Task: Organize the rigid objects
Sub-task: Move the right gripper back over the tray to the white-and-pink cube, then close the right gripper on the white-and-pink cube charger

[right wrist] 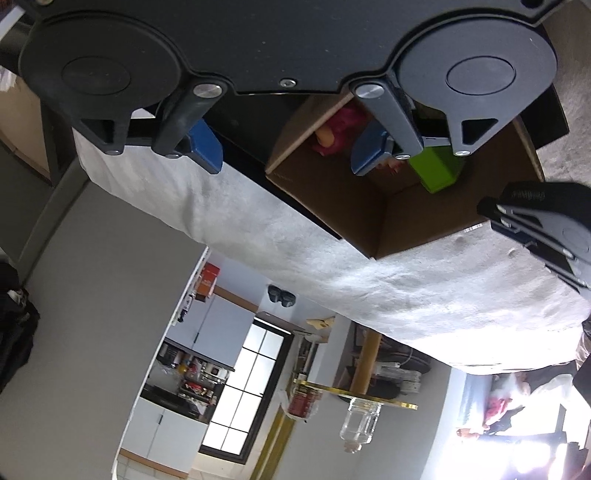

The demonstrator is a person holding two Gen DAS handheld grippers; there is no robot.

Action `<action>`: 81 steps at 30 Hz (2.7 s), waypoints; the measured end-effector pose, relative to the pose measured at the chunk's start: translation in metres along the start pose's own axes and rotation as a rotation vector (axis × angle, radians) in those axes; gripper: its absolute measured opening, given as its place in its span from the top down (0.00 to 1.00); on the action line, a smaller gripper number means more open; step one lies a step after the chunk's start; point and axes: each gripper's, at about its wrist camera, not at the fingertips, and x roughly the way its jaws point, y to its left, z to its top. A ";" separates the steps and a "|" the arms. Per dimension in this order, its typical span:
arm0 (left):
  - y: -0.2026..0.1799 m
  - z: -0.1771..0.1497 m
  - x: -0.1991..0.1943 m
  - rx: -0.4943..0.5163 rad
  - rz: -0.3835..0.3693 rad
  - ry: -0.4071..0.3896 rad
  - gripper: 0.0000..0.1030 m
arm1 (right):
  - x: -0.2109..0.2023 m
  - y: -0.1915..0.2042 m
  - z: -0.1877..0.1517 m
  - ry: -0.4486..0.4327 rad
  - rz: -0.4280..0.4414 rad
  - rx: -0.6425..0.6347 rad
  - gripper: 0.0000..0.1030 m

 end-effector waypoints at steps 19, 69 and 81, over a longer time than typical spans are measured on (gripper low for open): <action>-0.024 0.010 -0.011 0.054 0.023 -0.023 0.20 | -0.015 -0.043 -0.038 0.074 -0.073 0.165 0.05; -0.081 0.014 0.019 0.190 0.121 0.051 0.10 | 0.048 -0.135 -0.120 0.265 -0.145 0.470 0.05; -0.082 0.015 0.019 0.191 0.129 0.056 0.10 | 0.052 -0.140 -0.127 0.299 -0.130 0.453 0.58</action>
